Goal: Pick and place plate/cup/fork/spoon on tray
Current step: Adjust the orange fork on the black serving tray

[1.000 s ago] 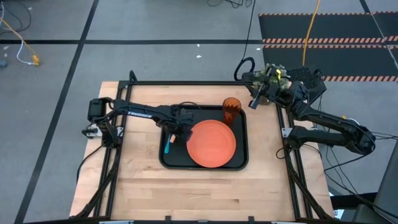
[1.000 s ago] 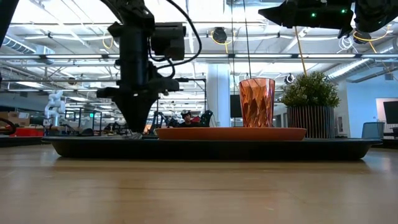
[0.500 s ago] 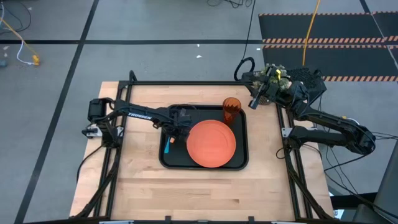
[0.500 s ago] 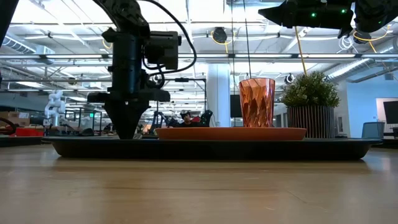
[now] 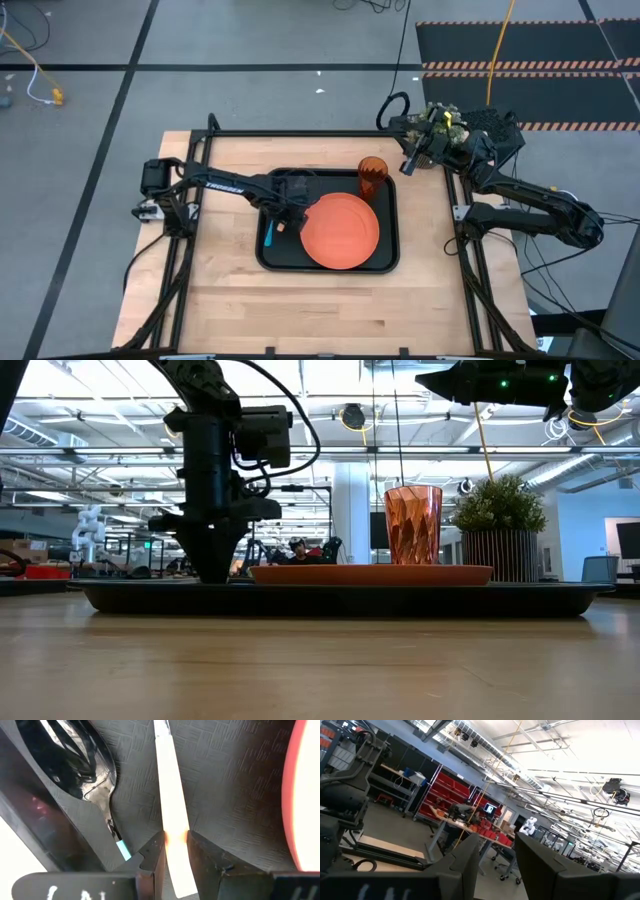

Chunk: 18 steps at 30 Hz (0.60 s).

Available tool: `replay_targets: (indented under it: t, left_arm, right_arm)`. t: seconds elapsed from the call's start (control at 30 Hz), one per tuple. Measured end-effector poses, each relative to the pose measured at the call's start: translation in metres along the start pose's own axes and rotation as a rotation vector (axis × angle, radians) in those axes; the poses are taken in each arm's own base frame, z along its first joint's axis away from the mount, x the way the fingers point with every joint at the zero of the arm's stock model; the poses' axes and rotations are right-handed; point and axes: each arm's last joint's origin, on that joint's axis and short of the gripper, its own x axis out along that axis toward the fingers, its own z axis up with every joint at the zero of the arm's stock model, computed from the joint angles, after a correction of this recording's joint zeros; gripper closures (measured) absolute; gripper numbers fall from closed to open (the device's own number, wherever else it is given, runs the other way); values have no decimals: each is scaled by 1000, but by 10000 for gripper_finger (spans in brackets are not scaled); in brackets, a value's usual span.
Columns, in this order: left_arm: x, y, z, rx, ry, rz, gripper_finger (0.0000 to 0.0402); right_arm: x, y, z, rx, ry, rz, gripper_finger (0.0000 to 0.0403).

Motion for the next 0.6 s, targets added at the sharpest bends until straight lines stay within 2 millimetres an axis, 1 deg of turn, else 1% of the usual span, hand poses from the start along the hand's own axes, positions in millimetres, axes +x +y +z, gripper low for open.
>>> replay_targets:
  t: [0.13, 0.33, 0.6]
  left_arm:
    - [1, 0, 0, -14, 1, 2, 318]
    - [9, -3, -1, -131, 43, -5, 318]
    - [10, -5, -4, -196, 98, -24, 318]
  right_arm:
    - [0, 0, 0, 0, 0, 0, 284]
    - [0, 0, 0, -1, -1, 0, 284]
    - [0, 0, 0, -1, -1, 0, 284]
